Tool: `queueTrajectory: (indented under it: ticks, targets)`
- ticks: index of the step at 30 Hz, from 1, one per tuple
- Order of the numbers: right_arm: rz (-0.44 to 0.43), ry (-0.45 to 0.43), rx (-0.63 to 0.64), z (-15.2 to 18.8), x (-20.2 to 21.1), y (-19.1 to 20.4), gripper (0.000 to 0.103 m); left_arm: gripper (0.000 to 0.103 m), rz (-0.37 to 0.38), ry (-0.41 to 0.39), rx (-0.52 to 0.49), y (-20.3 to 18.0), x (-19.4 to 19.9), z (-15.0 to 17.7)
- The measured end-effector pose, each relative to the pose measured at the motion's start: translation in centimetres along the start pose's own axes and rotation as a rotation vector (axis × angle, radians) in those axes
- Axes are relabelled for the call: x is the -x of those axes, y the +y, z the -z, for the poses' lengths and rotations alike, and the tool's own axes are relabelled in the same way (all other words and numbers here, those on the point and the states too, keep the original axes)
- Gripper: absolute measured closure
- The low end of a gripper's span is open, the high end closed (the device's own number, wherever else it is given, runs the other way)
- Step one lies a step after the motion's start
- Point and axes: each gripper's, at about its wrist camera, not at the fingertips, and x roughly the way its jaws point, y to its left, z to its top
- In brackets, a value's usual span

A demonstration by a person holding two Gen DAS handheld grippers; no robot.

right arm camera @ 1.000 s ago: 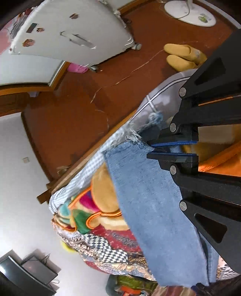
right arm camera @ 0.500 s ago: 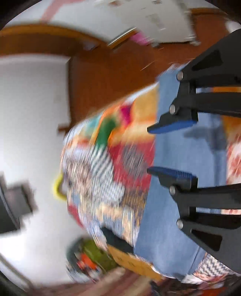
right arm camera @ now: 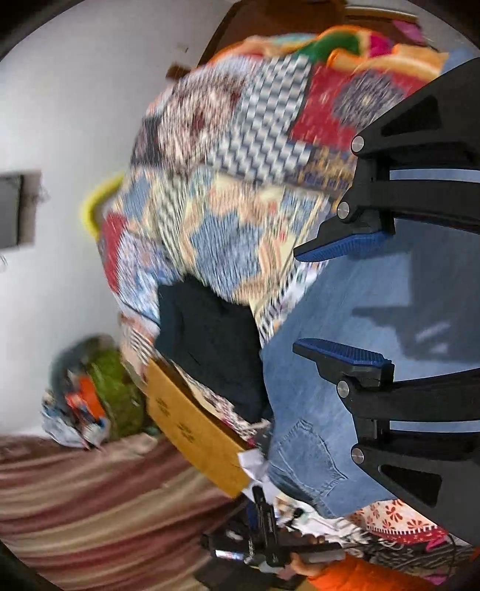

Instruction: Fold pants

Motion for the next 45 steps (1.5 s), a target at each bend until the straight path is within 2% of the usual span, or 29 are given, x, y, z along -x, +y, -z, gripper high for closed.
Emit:
queueTrajectory:
  ticks: [2, 4, 6, 9, 11, 12, 13, 15, 17, 21, 22, 25, 29, 31, 35, 37, 41, 45]
  targets:
    - [-0.014, 0.029, 0.007, -0.7, -1.9, 0.6, 0.064, 0.007, 0.035, 0.084, 0.004, -0.3, -2.4, 0.4]
    - [-0.024, 0.052, 0.005, -1.4, -4.2, 0.9, 0.064, 0.007, 0.077, 0.126, 0.005, -0.8, -3.9, 0.7]
    - [-0.037, 0.086, -0.004, -2.2, -6.5, 1.2, 0.064, 0.019, 0.116, 0.144, -0.019, -1.7, -4.5, 1.0]
    - [-0.08, 0.141, -0.015, -2.9, -9.0, 1.5, 0.064, 0.03, 0.105, 0.12, -0.072, -2.9, -4.2, 1.3]
    - [-0.115, 0.179, -0.01, -3.0, -10.5, 2.1, 0.064, 0.042, 0.088, 0.084, -0.092, -3.2, -3.7, 1.6]
    - [-0.142, 0.197, -0.006, -2.8, -11.0, 2.4, 0.064, 0.043, 0.082, 0.067, -0.099, -3.2, -3.4, 1.6]
    - [-0.167, 0.192, -0.008, -2.5, -11.2, 2.8, 0.065, 0.047, 0.057, 0.042, -0.124, -3.5, -3.0, 1.9]
    - [-0.194, 0.167, -0.014, -2.1, -11.5, 3.2, 0.084, 0.051, -0.015, -0.008, -0.197, -4.8, -2.4, 2.3]
    - [-0.176, 0.156, -0.009, -2.0, -11.7, 3.5, 0.087, 0.058, -0.082, -0.042, -0.245, -5.8, -1.9, 2.6]
    - [-0.116, 0.089, 0.039, -2.0, -10.4, 4.5, 0.096, 0.06, -0.193, -0.093, -0.308, -6.8, -1.4, 2.3]
    - [-0.101, 0.081, 0.051, -2.1, -10.3, 4.6, 0.096, 0.058, -0.192, -0.083, -0.307, -6.6, -1.8, 1.9]
    - [-0.049, 0.088, 0.083, -2.0, -10.6, 5.2, 0.097, 0.041, -0.2, -0.055, -0.27, -5.7, -3.1, 1.0]
    - [-0.01, 0.116, 0.102, -2.5, -10.0, 5.7, 0.093, 0.036, -0.126, -0.035, -0.183, -4.1, -1.5, 0.6]
    - [-0.007, 0.116, 0.092, -2.4, -8.4, 5.3, 0.093, 0.032, -0.112, -0.056, -0.152, -3.5, 0.5, 1.0]
    - [-0.012, 0.066, 0.092, -1.6, -4.0, 4.4, 0.075, 0.009, -0.134, -0.136, -0.145, -2.7, 5.1, 2.5]
    - [0.007, 0.035, 0.086, -0.7, -1.4, 3.6, 0.071, 0.007, -0.112, -0.138, -0.137, -2.5, 6.3, 3.4]
    - [0.036, -0.004, 0.061, 2.2, 2.9, 1.7, 0.061, 0.003, -0.057, -0.065, -0.084, -2.1, 7.0, 5.6]
    - [0.085, 0.016, 0.025, 5.5, 4.9, 0.0, 0.059, 0.003, -0.027, 0.032, -0.014, -1.9, 5.6, 8.3]
